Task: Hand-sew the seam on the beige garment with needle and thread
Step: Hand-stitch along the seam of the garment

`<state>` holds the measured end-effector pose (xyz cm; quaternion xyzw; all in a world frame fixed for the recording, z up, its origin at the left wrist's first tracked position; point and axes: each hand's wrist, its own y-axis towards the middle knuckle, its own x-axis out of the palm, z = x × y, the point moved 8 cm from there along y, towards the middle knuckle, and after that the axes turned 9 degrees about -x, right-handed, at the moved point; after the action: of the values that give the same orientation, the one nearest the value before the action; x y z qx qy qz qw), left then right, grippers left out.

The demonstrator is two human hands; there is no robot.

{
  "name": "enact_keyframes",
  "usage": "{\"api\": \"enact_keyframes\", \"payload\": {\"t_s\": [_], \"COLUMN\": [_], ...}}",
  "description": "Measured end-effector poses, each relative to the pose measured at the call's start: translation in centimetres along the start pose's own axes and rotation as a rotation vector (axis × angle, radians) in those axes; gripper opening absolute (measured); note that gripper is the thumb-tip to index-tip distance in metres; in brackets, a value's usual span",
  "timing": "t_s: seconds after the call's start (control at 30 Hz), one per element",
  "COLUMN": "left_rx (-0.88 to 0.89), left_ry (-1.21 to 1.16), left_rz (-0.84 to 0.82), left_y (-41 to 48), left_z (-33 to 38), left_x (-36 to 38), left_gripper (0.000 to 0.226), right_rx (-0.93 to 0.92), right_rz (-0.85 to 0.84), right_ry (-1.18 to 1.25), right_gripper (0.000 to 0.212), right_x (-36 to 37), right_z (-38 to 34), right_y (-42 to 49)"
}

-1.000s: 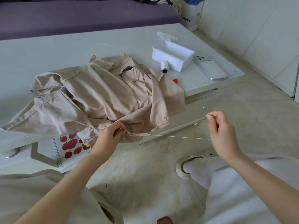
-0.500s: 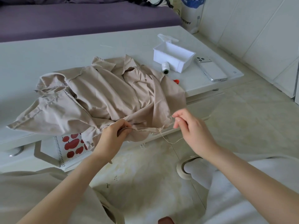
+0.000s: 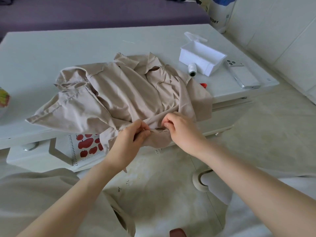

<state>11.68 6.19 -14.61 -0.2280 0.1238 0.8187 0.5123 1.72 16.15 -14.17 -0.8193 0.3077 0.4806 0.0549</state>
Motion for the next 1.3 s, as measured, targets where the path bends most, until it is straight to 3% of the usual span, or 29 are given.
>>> {"api": "enact_keyframes", "payload": {"t_s": [0.43, 0.97, 1.3], "left_rx": [-0.169, -0.253, -0.308], "left_ry": [-0.241, -0.326, -0.378], "left_rz": [-0.109, -0.149, -0.190], "left_y": [0.4, 0.0, -0.6], "left_z": [-0.4, 0.1, 0.7], "left_x": [0.3, 0.0, 0.1], "left_gripper": [0.022, 0.020, 0.020], "right_rx": [0.049, 0.156, 0.243], "right_rz": [-0.051, -0.153, -0.234], "right_ry": [0.240, 0.417, 0.686], "right_gripper": [0.012, 0.015, 0.019], "right_x": [0.2, 0.6, 1.6], "right_z": [-1.0, -1.1, -1.5], "right_y": [-0.8, -1.4, -2.0]}}
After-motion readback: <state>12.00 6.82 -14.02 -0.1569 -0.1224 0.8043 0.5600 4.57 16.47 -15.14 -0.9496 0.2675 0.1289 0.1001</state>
